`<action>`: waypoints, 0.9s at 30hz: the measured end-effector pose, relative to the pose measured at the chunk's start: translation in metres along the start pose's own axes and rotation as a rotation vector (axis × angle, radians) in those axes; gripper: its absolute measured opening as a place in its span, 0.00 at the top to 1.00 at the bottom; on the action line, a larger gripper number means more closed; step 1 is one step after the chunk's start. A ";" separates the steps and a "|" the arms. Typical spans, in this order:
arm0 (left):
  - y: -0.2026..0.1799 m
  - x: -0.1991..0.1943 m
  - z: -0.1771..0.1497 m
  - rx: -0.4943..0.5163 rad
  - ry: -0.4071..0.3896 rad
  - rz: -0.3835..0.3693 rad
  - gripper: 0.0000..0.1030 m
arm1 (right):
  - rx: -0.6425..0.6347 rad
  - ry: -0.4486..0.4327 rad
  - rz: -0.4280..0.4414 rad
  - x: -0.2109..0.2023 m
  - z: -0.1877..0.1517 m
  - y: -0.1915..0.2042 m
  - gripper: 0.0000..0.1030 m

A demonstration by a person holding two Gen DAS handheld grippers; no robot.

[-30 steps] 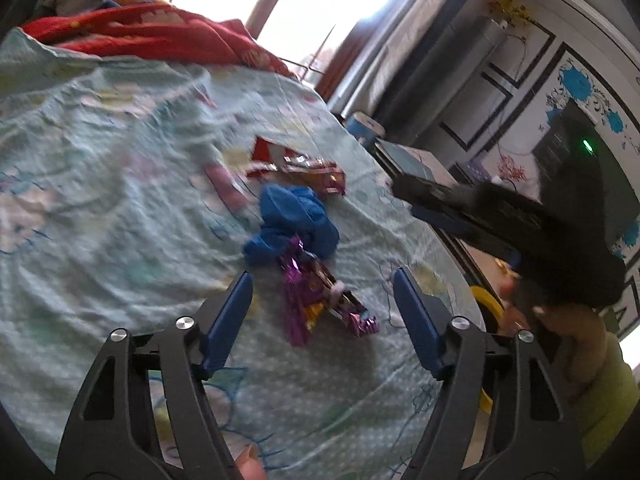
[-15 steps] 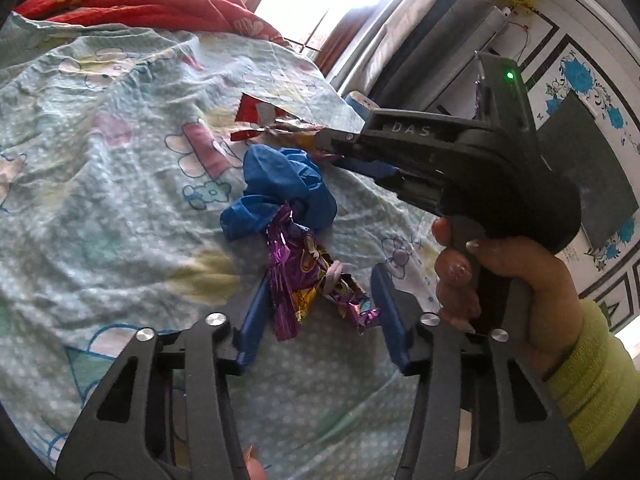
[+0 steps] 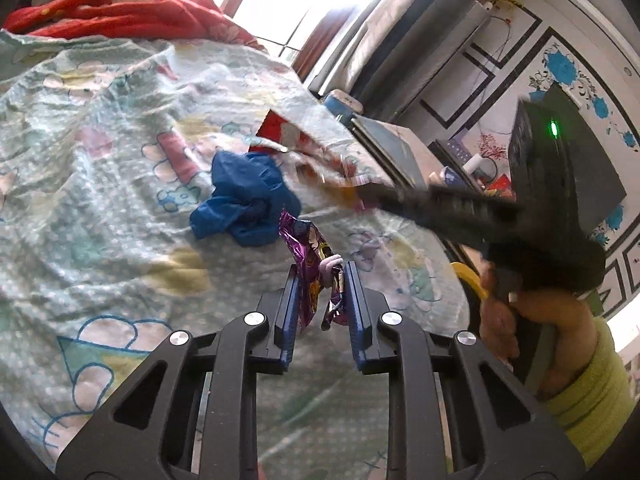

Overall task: Collect trash
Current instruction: 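Close the left tool on the purple wrapper while the right tool grasps the small purple candy, then carry the purple wrapper and candy over the yellow bin with both tools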

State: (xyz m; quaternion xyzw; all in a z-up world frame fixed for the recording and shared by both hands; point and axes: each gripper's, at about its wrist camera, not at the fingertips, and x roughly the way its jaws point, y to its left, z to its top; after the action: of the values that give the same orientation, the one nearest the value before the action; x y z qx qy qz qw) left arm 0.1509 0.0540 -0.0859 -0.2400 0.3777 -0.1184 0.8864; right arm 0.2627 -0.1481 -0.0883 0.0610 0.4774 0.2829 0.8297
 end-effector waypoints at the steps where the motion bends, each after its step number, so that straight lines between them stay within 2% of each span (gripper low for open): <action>1: -0.001 -0.003 0.000 0.003 -0.005 -0.005 0.85 | -0.013 0.007 -0.014 -0.007 -0.005 -0.002 0.83; 5: -0.010 -0.012 0.001 0.021 -0.027 -0.024 0.85 | -0.039 0.041 -0.033 -0.027 -0.027 -0.012 0.83; 11: -0.024 -0.018 0.002 0.049 -0.042 -0.044 0.85 | -0.027 0.033 -0.020 -0.063 -0.061 -0.030 0.83; 17: -0.042 -0.023 0.001 0.095 -0.069 -0.073 0.85 | 0.014 -0.034 -0.028 -0.102 -0.084 -0.049 0.83; 27: -0.088 -0.022 -0.005 0.188 -0.071 -0.115 0.85 | 0.062 -0.150 -0.079 -0.154 -0.103 -0.075 0.83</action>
State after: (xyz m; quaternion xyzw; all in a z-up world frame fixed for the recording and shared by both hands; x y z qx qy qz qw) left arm 0.1296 -0.0142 -0.0307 -0.1812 0.3189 -0.1952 0.9096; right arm 0.1490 -0.3097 -0.0549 0.0889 0.4244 0.2298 0.8713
